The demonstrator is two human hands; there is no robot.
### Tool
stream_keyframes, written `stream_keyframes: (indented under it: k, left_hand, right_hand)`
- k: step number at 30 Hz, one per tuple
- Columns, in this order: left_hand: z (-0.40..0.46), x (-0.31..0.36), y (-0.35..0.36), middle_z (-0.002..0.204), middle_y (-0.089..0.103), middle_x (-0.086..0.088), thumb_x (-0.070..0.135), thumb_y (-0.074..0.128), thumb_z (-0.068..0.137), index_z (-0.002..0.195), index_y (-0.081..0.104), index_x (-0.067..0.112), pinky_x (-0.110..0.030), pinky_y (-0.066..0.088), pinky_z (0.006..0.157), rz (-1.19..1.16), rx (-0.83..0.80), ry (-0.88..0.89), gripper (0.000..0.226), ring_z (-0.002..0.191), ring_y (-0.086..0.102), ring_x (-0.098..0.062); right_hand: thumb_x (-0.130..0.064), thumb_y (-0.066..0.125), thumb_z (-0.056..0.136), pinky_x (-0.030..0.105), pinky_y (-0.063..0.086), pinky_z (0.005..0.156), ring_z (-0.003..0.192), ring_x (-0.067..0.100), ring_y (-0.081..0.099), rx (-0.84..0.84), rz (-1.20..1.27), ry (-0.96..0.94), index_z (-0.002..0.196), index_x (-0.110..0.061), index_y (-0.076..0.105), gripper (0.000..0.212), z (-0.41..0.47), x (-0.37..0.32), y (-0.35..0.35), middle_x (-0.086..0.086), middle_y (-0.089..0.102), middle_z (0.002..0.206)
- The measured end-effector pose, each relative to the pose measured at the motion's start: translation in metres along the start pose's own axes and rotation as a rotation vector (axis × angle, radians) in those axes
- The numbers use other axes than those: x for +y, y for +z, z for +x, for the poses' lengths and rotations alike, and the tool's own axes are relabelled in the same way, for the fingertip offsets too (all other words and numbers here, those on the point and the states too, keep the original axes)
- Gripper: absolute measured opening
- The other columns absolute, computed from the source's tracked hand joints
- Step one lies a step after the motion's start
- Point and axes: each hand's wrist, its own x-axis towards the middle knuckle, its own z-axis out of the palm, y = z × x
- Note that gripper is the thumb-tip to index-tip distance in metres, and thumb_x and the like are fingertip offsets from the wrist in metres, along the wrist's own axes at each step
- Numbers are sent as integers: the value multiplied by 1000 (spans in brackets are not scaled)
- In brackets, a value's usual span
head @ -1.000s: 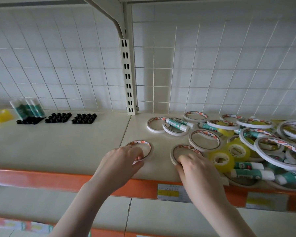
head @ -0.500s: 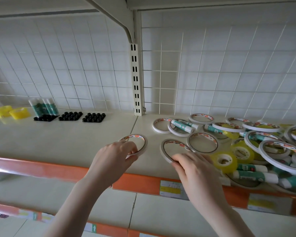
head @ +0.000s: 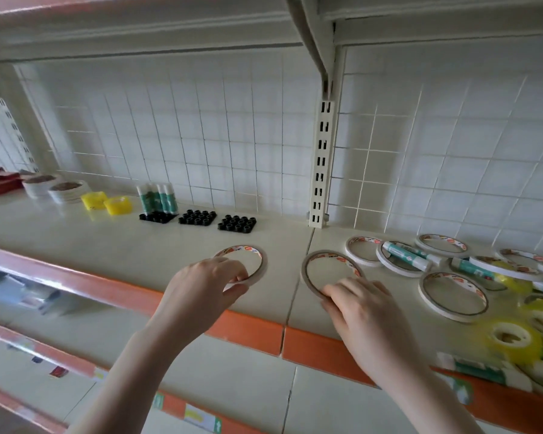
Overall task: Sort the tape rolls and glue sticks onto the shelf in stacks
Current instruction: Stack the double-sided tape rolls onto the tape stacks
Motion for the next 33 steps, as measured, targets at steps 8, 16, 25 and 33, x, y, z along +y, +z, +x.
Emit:
stream_keyframes:
  k: [8,16,25,33]
  left_hand:
    - [-21,-157,-55,69,63,10,16,81,67,74,66,23,-31,48,48,-5,142,103,18,60,61,-16]
    - [-35,-321,-114,65,61,8,30,61,71,72,64,22,-38,51,49,22,188,104,9,58,59,-19]
    - [-22,-455,-153,69,63,7,24,72,74,74,65,21,-35,52,52,78,214,14,8,60,60,-17]
    - [41,-563,-160,78,65,5,25,73,77,82,68,20,-37,50,60,56,182,-22,9,71,60,-19]
  right_hand:
    - [-9,80,66,34,51,61,64,21,60,8,94,-39,75,-15,67,17,74,-133,66,-3,60,68]
    - [-15,67,68,30,39,65,62,23,58,37,170,-67,74,-16,68,6,161,-273,135,-2,59,66]
    - [-4,84,60,31,47,59,63,26,60,-68,241,-108,72,-14,68,22,253,-357,213,0,61,64]
    - [-17,72,70,32,44,54,61,28,58,-132,209,-96,70,-16,67,5,338,-401,291,0,61,65]
